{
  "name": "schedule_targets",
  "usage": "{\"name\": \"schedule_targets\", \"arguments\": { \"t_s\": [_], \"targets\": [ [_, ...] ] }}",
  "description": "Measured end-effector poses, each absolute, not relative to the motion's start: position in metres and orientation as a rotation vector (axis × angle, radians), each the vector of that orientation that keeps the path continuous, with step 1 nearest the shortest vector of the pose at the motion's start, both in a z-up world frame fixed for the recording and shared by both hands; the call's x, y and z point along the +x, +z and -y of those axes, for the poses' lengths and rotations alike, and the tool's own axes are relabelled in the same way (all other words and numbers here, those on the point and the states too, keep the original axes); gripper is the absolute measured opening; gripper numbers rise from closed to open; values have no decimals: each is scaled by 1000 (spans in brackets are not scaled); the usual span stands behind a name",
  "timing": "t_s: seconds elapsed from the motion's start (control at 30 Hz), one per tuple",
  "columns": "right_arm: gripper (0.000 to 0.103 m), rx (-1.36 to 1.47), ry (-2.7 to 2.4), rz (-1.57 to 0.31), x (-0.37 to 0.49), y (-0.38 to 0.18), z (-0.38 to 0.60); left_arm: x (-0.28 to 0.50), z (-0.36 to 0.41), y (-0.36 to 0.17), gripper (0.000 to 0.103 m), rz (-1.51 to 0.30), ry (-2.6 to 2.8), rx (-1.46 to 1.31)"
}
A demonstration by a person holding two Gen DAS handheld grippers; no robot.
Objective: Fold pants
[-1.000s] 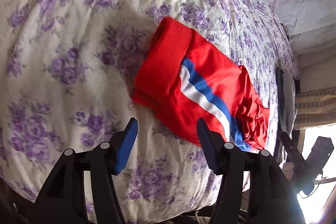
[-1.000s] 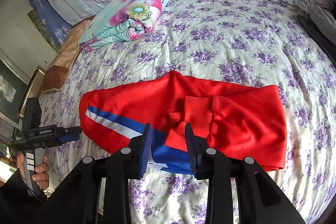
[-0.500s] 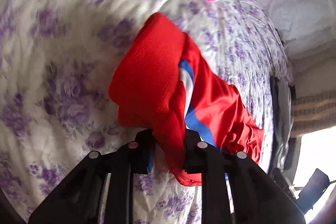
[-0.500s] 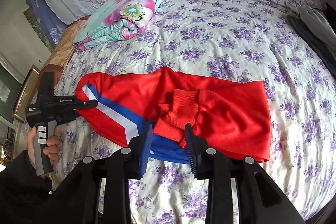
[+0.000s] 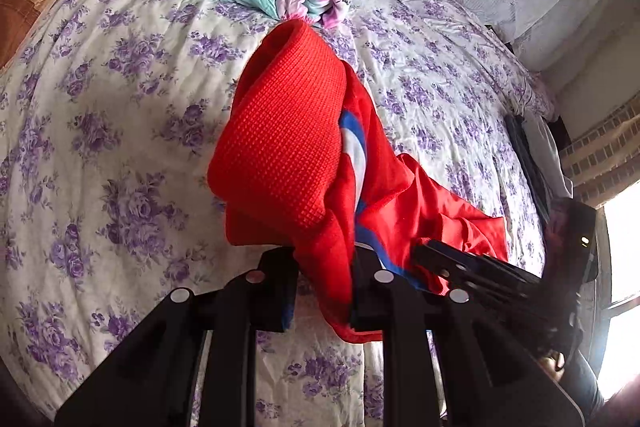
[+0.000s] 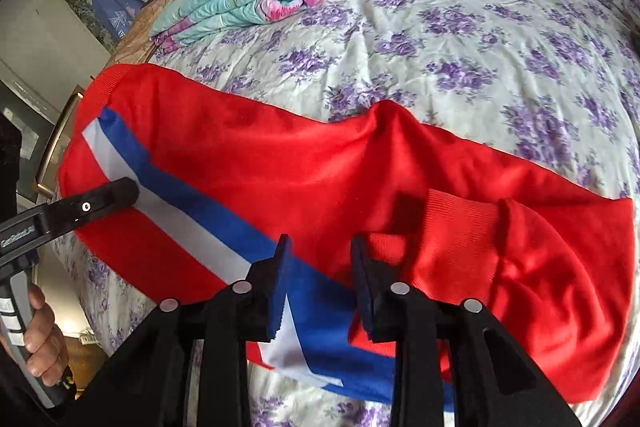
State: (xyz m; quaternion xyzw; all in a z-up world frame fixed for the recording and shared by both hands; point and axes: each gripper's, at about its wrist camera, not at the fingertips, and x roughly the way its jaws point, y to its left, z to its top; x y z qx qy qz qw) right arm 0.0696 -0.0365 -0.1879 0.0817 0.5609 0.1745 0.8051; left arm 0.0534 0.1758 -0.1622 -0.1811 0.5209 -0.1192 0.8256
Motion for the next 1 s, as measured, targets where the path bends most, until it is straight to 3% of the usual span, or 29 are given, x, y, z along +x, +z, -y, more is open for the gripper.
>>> {"name": "schedule_targets", "arguments": {
  "t_s": [0.3,0.6,0.8,1.0],
  "targets": [
    [13,151,375,-1233,81,-223,22,51,-166,-164,17,-1141,-242,-340],
    [15,290,303,-1049,56,-152,99,54,-139,-141,17,-1117,-276,-238],
    [15,374,95,-950,1,-126,197,59,-86,-116,17,-1088,-410,-168],
    [17,459,-120,-898,-55,-122,276,68,22,-113,17,-1082,-612,-40]
  ]
}}
